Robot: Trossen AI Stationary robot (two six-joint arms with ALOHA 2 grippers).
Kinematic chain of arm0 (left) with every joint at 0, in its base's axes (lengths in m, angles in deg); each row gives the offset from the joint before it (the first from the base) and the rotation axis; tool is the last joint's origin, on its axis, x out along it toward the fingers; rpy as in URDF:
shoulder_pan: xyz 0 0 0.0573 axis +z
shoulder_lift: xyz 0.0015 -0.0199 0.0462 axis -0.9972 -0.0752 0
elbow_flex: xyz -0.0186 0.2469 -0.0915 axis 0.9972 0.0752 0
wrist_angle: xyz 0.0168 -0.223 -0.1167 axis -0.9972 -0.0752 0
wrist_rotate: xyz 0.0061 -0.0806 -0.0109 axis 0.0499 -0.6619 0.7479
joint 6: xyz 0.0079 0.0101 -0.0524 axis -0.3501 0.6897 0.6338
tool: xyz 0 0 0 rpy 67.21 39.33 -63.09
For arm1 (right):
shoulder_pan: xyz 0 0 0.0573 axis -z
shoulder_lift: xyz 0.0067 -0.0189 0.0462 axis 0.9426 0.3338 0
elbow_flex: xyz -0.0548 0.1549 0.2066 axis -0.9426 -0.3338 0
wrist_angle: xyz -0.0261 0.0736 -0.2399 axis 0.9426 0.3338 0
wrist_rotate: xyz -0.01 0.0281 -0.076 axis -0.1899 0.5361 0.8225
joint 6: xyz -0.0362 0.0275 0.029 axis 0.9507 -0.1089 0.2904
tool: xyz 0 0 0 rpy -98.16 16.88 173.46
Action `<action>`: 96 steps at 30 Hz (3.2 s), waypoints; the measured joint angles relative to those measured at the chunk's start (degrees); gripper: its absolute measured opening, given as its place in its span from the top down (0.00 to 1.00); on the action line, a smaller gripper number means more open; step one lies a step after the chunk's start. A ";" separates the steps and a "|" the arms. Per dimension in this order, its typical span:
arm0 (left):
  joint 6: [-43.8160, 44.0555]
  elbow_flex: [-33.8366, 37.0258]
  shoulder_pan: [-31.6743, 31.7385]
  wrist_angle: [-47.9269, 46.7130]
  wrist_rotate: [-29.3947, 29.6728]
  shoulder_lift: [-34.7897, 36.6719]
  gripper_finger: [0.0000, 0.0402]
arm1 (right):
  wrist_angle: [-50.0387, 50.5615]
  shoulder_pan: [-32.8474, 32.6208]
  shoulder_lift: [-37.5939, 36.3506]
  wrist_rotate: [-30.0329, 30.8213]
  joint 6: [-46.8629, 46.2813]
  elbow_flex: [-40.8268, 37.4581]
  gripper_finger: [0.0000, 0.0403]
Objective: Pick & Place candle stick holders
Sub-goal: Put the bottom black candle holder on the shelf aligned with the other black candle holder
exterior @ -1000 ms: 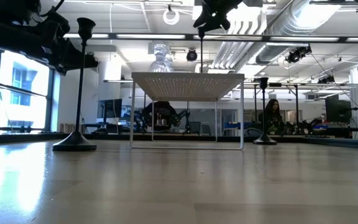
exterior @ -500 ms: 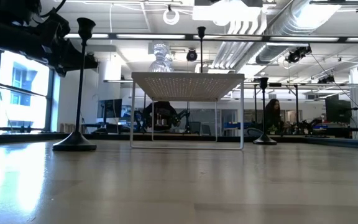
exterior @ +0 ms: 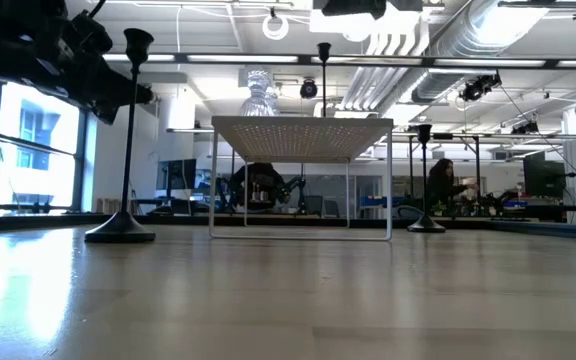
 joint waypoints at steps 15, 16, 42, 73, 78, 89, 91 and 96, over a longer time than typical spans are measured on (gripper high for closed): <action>3.91 0.00 -0.02 -2.60 -5.39 -0.04 0.72 | -33.22 -8.17 -21.72 3.96 -6.35 -38.17 1.00; 3.98 0.00 -0.13 -2.44 -6.86 -0.06 0.69 | -33.61 -8.35 -22.71 4.18 -6.33 -38.97 1.00; 3.80 0.00 -21.88 2.69 7.32 -5.56 0.60 | -33.87 -8.58 -28.10 4.19 -4.42 -42.85 1.00; 8.19 0.00 -22.53 17.80 13.34 -11.05 0.97 | -33.56 -8.58 -28.08 3.47 -4.29 -42.85 1.00; 8.61 0.00 -22.70 30.61 13.07 -21.65 0.97 | -33.56 -8.58 -28.08 3.51 -4.29 -42.85 1.00; 5.60 -12.74 -28.52 43.09 15.94 -53.38 0.97 | -33.58 -8.58 -28.08 3.55 -4.46 -42.85 1.00; 4.35 -16.73 -29.48 43.12 15.83 -57.27 0.97 | -33.59 -8.58 -28.08 3.55 -4.46 -42.85 1.00; 2.21 -24.86 -30.11 43.31 16.08 -64.77 0.97 | -33.38 -8.58 -28.08 3.55 -4.46 -42.85 1.00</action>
